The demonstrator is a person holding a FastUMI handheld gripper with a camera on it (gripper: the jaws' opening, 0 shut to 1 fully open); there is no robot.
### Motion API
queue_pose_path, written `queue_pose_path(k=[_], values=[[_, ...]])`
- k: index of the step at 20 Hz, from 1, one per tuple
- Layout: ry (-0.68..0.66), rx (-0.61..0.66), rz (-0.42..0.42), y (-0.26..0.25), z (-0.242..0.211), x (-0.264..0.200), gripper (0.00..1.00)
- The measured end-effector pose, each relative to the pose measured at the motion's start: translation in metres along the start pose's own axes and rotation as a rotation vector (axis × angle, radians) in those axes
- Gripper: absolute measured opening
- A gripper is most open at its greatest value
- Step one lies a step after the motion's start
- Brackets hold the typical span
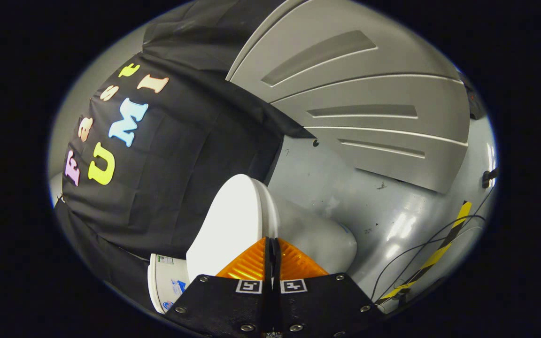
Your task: Open the toilet lid.
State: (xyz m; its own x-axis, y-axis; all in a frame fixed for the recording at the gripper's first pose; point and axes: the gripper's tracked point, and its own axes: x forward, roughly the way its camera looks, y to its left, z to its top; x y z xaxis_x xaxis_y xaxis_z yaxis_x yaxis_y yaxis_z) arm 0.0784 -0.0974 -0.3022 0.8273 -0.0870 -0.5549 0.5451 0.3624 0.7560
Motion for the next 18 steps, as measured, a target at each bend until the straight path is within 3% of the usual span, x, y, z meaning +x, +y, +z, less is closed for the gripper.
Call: queue_pose_path(k=[12, 18], values=[[-0.068, -0.134, -0.012, 0.060, 0.022, -0.033, 0.00], [-0.111, -0.244, 0.022, 0.103, 0.030, -0.055, 0.00]])
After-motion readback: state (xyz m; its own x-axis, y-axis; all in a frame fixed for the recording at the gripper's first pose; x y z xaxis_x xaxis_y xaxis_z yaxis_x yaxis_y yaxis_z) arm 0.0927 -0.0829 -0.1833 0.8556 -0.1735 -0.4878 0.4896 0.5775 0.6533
